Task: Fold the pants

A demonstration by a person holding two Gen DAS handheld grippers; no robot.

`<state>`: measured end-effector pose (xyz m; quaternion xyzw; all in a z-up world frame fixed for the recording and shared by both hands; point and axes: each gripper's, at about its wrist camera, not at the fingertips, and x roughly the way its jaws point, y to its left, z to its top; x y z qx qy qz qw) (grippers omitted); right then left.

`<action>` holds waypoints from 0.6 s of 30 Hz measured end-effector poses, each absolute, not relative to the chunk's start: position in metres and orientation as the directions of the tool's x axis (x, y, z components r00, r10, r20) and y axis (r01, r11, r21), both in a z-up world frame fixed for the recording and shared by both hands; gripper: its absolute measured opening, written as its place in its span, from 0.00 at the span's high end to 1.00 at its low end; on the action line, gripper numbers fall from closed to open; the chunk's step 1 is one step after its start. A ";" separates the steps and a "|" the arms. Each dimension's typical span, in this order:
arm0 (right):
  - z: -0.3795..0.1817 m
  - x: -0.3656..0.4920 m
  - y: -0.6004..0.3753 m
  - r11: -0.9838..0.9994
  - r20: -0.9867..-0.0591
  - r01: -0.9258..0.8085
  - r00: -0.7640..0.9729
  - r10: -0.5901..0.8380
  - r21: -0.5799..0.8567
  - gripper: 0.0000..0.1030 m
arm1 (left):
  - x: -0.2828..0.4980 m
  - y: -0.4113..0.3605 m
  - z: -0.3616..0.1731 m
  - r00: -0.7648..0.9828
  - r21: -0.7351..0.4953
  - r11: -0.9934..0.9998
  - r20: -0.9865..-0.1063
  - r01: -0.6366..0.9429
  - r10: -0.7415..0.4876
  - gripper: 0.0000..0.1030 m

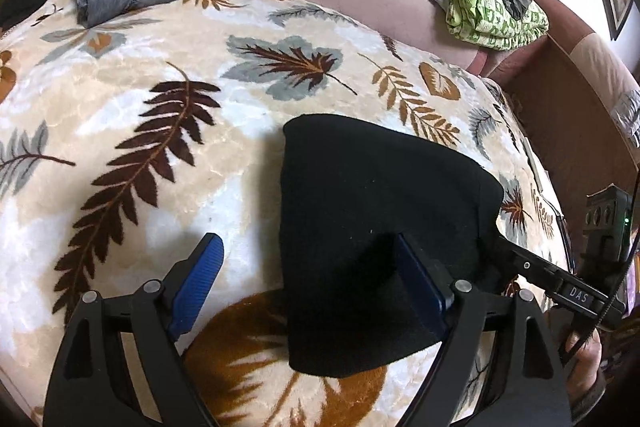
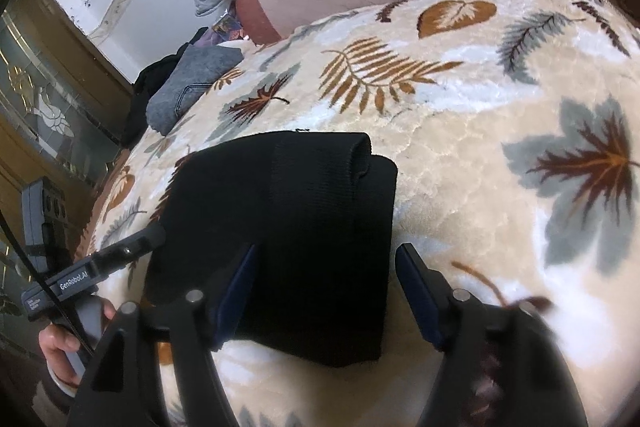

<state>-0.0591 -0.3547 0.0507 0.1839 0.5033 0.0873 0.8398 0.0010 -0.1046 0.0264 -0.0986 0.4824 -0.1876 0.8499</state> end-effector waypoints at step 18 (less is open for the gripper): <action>0.032 -0.049 -0.359 0.880 -0.786 0.042 0.470 0.401 0.474 0.23 | 0.015 -0.123 0.014 0.439 -0.374 0.893 -0.778 0.251 -0.450 0.11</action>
